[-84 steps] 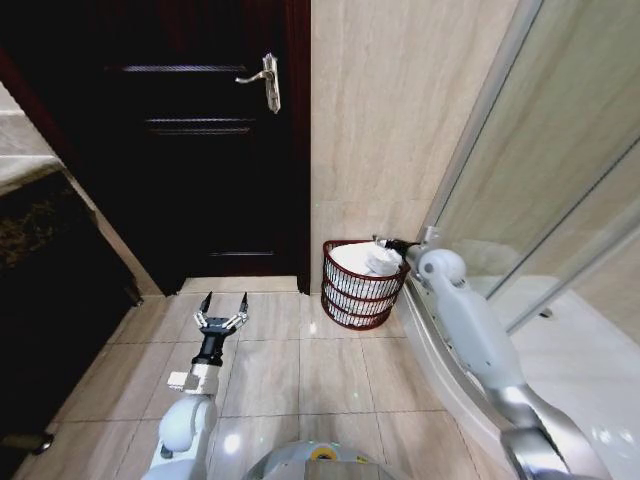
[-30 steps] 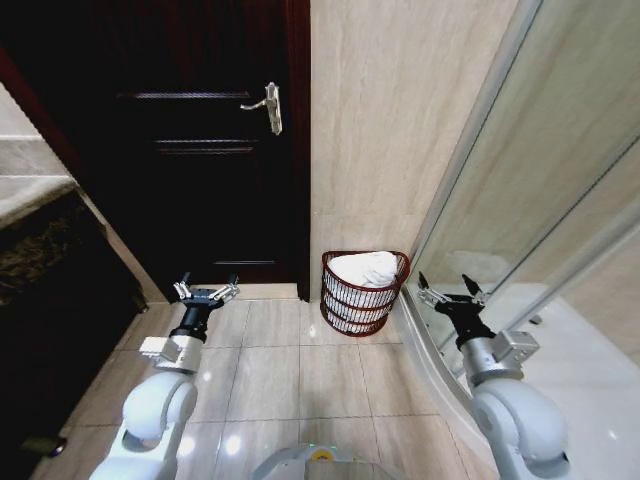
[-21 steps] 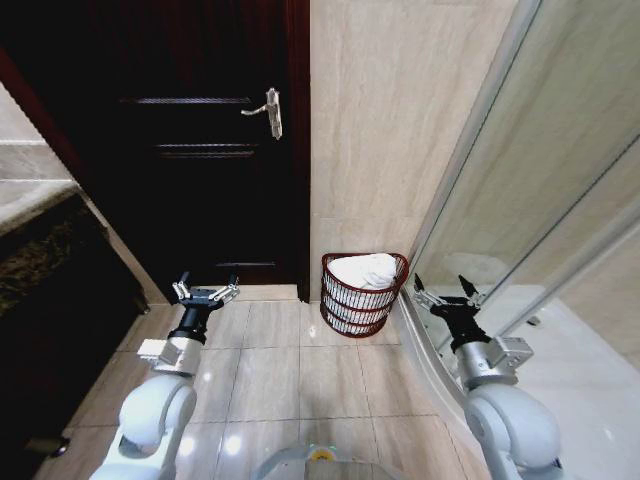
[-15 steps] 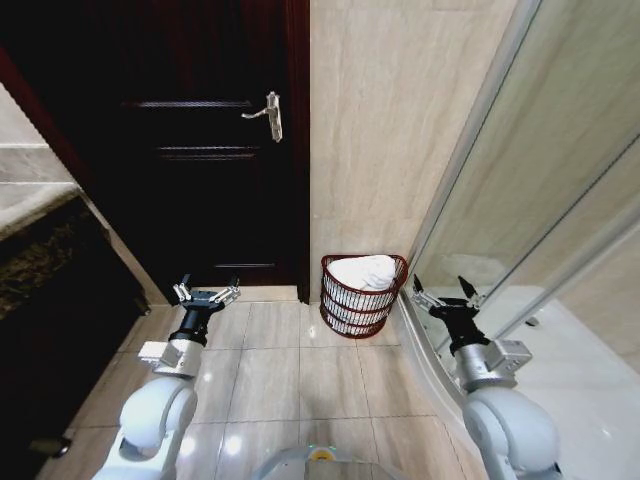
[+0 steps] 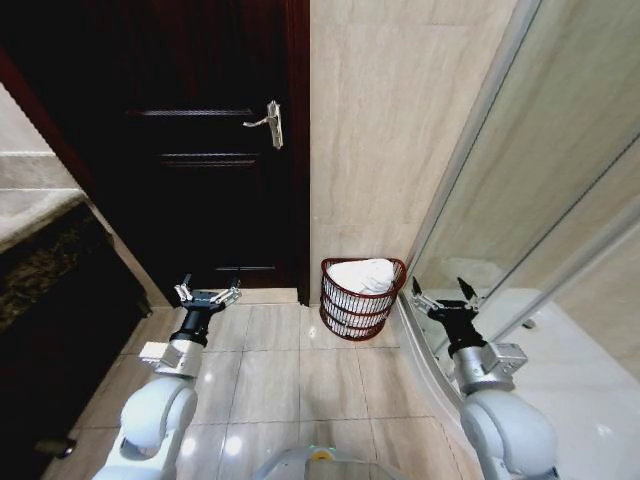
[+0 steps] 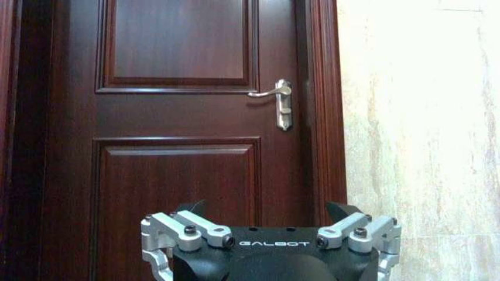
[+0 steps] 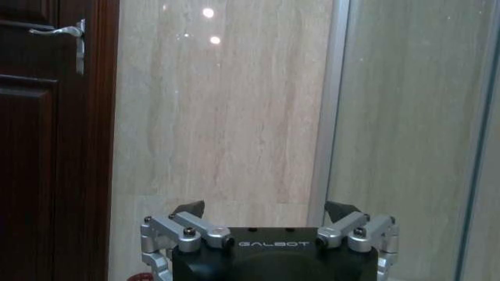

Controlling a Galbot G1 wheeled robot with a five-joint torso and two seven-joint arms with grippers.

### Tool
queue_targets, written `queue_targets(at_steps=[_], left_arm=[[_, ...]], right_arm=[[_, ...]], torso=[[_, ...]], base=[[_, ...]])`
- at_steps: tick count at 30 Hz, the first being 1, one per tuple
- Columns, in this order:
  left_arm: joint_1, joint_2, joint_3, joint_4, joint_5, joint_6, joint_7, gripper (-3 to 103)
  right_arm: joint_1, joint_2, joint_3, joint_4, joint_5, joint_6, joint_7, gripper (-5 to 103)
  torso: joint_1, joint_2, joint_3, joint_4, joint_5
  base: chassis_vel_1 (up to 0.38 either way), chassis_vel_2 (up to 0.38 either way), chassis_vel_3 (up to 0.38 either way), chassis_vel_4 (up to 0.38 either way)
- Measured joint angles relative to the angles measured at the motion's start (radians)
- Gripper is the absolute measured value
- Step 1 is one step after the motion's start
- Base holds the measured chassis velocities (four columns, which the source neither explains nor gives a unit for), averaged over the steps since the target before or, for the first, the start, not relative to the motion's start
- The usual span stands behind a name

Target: Discard the used towel into the hamper.

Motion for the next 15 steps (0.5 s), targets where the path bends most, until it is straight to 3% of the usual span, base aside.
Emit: queue_targets(at_steps=[15], left_arm=[[0.002, -0.008, 0.003, 0.007, 0.002, 0.012, 0.001, 100]], right_arm=[[0.005, 0.008, -0.017, -0.009, -0.009, 0.004, 0.003, 100]], torso=[[0.024, 0.062, 0.038, 0.0000, -0.0001]], base=[[0.011, 0.012, -0.013, -0.009]])
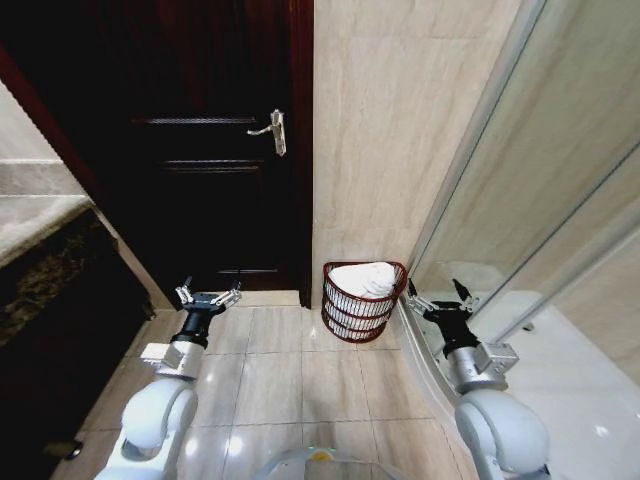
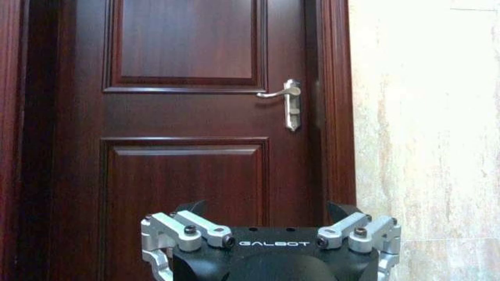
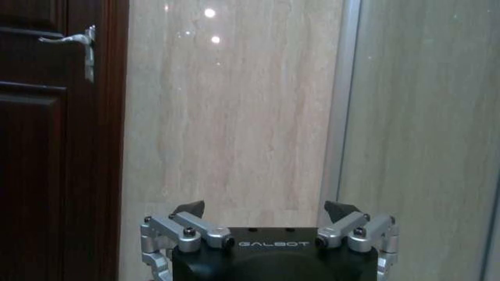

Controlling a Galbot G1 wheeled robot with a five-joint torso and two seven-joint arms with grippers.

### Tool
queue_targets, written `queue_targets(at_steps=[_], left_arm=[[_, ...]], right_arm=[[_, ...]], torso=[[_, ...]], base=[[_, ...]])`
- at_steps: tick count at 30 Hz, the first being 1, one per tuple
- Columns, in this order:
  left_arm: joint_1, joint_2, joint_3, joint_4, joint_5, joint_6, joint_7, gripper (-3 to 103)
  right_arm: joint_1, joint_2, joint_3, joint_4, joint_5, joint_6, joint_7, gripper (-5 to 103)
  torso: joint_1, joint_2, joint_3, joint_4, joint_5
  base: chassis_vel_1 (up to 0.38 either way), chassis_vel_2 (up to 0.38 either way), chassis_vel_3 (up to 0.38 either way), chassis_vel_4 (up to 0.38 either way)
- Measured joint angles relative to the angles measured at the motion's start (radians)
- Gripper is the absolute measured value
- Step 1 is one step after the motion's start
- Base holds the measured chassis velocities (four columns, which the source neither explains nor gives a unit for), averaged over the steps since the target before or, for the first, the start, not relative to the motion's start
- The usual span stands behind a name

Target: Discard the used towel into the hamper.

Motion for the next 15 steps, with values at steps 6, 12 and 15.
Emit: queue_targets(at_steps=[6, 12, 15], left_arm=[[0.001, -0.005, 0.001, 0.001, 0.001, 0.004, -0.001, 100], [0.003, -0.007, -0.001, 0.003, 0.002, 0.006, -0.002, 100], [0.002, -0.007, -0.003, 0.007, 0.004, 0.006, -0.003, 100]], right_arm=[[0.004, -0.001, -0.004, 0.000, 0.000, 0.000, 0.000, 100], [0.008, -0.001, -0.011, -0.004, 0.000, 0.000, 0.000, 100], [0.012, 0.000, -0.015, -0.006, 0.000, 0.000, 0.000, 100]], torso=[[0.010, 0.025, 0.015, 0.0000, 0.0000], [0.019, 0.045, 0.027, 0.0000, 0.0001], [0.024, 0.058, 0.034, 0.0001, 0.0000]], base=[[0.062, 0.061, -0.022, -0.017], [0.069, 0.076, 0.024, 0.016], [0.090, 0.093, 0.043, 0.051]])
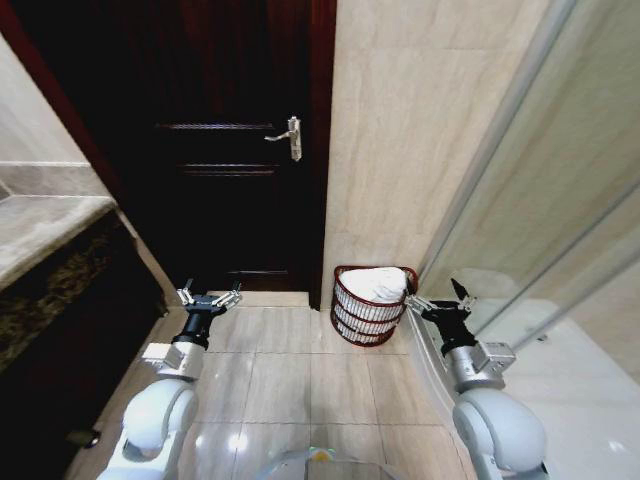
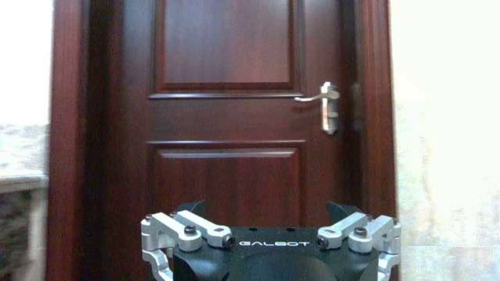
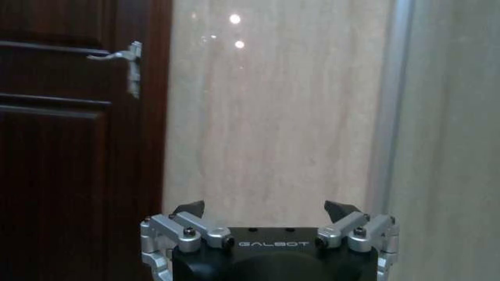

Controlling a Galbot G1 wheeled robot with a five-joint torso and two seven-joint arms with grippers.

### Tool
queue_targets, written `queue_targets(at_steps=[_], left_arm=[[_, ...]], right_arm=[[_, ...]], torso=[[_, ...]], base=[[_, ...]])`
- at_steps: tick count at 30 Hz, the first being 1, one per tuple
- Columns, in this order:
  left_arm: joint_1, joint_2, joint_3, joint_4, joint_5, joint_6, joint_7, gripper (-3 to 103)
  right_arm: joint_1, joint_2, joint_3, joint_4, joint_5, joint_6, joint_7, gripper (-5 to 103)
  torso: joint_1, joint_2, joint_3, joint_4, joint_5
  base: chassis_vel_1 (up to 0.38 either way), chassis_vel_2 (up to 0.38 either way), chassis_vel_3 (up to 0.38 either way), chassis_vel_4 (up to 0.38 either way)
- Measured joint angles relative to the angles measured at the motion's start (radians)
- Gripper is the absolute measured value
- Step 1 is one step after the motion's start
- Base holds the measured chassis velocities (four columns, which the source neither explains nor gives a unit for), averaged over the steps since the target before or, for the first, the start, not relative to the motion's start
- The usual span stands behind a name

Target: Discard the used towel into the hamper.

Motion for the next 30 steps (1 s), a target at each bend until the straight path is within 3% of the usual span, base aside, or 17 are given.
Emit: queue_targets(at_steps=[30], left_arm=[[-0.028, 0.006, 0.005, 0.031, 0.008, -0.003, 0.001, 100]], right_arm=[[-0.006, 0.017, -0.011, -0.002, -0.017, 0.016, 0.007, 100]], torso=[[0.050, 0.118, 0.067, 0.0001, 0.0000]], base=[[0.013, 0.015, 0.005, 0.005]])
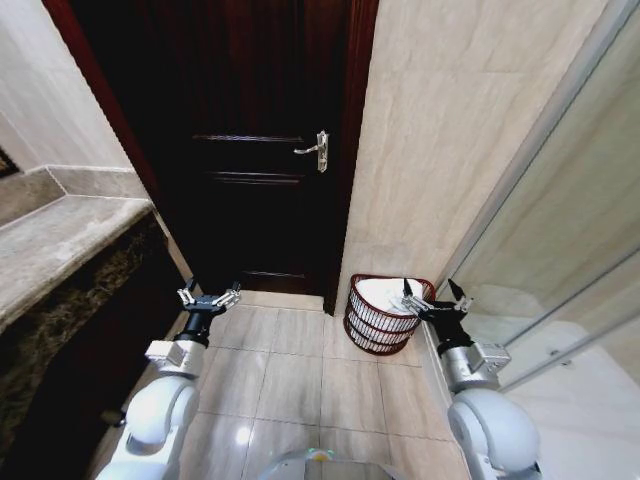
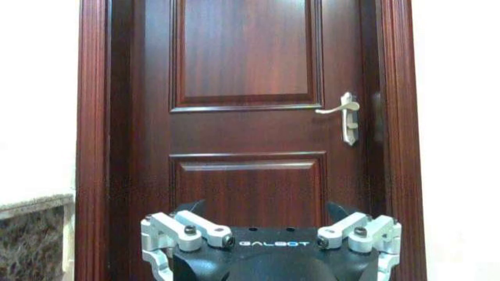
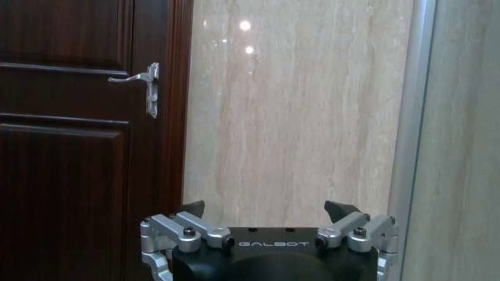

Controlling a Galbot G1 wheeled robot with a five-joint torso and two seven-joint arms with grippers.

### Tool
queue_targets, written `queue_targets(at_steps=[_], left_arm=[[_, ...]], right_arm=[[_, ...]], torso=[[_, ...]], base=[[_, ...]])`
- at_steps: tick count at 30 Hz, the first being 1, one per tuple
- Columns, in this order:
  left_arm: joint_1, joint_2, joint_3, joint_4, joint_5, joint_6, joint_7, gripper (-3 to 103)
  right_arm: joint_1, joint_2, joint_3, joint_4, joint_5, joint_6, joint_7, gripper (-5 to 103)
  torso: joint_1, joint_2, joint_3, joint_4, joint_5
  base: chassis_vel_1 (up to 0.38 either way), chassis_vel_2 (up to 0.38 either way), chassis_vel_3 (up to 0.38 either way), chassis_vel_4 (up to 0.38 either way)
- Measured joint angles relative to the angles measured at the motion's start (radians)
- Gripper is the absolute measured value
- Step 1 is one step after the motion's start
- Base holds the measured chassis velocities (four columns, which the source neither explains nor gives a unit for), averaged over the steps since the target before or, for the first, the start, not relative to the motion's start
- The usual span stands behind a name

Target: Discard the used towel into the hamper.

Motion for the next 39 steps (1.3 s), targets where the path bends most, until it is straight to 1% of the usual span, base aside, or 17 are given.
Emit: queue_targets(at_steps=[2, 18, 22, 29, 32, 39], left_arm=[[0.000, 0.001, 0.000, 0.000, 0.000, 0.001, -0.001, 100], [0.003, 0.009, -0.003, -0.006, -0.003, 0.002, -0.007, 100], [0.003, 0.011, -0.002, -0.008, -0.002, 0.003, -0.007, 100], [0.004, 0.011, -0.002, -0.014, -0.003, 0.005, -0.007, 100], [0.010, 0.011, -0.003, -0.020, -0.005, 0.006, -0.007, 100], [0.012, 0.011, -0.004, -0.022, -0.011, 0.007, -0.007, 100]], right_arm=[[0.000, 0.000, 0.001, 0.000, 0.001, 0.000, 0.002, 100], [-0.003, 0.005, 0.002, 0.004, 0.001, 0.001, 0.003, 100], [-0.005, 0.005, 0.005, 0.007, 0.002, 0.001, 0.003, 100], [-0.006, 0.005, 0.006, 0.008, 0.003, 0.000, 0.003, 100], [-0.006, 0.004, 0.005, 0.008, 0.004, 0.000, 0.004, 100], [-0.002, 0.006, 0.003, 0.007, 0.004, 0.000, 0.005, 100]], torso=[[0.006, 0.015, 0.008, 0.0000, 0.0000], [0.028, 0.065, 0.036, 0.0000, 0.0000], [0.039, 0.090, 0.050, 0.0000, 0.0000], [0.050, 0.114, 0.064, 0.0000, 0.0000], [0.063, 0.143, 0.080, 0.0001, 0.0000], [0.075, 0.170, 0.095, 0.0000, 0.0000]], base=[[0.000, 0.000, 0.000, 0.000], [0.000, 0.000, 0.000, 0.000], [0.000, 0.000, 0.000, 0.000], [0.000, 0.000, 0.000, 0.000], [0.000, 0.000, 0.000, 0.000], [0.000, 0.000, 0.000, 0.000]])
